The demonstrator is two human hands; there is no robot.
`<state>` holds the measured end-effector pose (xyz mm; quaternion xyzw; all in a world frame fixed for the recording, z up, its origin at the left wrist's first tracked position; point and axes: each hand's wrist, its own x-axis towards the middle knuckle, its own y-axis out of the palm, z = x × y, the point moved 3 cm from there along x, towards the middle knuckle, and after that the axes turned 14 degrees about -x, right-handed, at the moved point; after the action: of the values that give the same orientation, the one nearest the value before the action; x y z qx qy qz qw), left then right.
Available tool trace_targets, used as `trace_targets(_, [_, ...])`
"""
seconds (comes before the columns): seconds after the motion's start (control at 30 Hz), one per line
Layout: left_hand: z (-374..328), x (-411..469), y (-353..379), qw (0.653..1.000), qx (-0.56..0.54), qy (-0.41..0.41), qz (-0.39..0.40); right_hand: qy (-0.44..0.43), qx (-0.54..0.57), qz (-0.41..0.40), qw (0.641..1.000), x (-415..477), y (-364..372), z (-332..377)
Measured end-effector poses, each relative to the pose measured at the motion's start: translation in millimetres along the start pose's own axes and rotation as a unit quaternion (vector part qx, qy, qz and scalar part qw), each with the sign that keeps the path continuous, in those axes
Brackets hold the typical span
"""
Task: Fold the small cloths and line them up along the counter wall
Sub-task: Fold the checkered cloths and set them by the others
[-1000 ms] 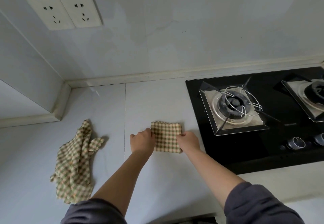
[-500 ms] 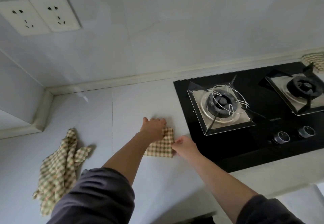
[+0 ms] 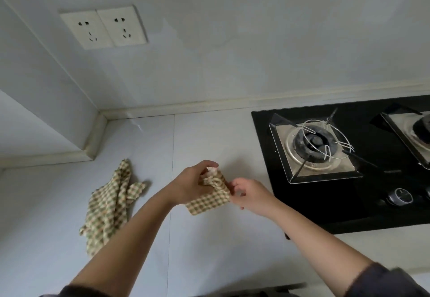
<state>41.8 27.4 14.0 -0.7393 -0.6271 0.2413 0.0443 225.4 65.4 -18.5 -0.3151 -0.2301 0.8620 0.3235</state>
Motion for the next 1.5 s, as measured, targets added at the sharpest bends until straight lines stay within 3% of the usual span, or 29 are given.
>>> trace_targets(0.23, [-5.7,-58.1,-31.0,0.984,-0.026,0.066,-0.165,-0.126,-0.067,0.051,0.988,-0.5,0.3,60.6])
trace_targets(0.37, [-5.1,-79.4,-44.2,0.972,0.031,0.113,-0.204,-0.133,-0.184,0.107,0.968,-4.8,-4.2,82.1])
trace_targets(0.5, [-0.8,-92.7,-53.4,0.956,0.046,0.123,-0.261,-0.14,-0.259,0.088,0.952,-7.8,-7.6,93.9])
trace_targets(0.63, [3.1,-98.6,-50.4,0.956,-0.016,0.115,-0.269,-0.133,-0.206,-0.014,0.969,-5.4,-14.0,91.9])
trace_targets(0.77, [10.6,-97.4,-47.8,0.952,-0.149,0.093,-0.249,-0.216,-0.059,-0.141,0.964,-13.4,-16.9,96.4])
trace_targets(0.93, [3.7,-93.2,-44.8,0.909,-0.344,0.126,-0.2,-0.117,0.147,0.025,0.982,-4.5,-3.8,88.1])
trace_targets(1.03, [5.4,-95.7,-49.1,0.896,-0.38,0.12,-0.198,-0.103,0.226,0.008,0.969,-4.6,-4.7,87.5])
trace_targets(1.23, [4.6,-90.5,-40.5,0.958,-0.252,0.06,-0.119,-0.141,0.153,-0.036,0.977,-7.9,-10.5,92.6])
trace_targets(1.4, [-15.6,-73.2,-26.5,0.944,-0.223,0.106,-0.217,-0.142,0.081,-0.015,0.986,-15.6,-26.1,85.1])
trace_targets(1.5, [-21.2,-67.3,-18.2,0.948,-0.24,0.093,-0.185,-0.111,0.033,-0.017,0.993,-25.1,-43.9,65.3])
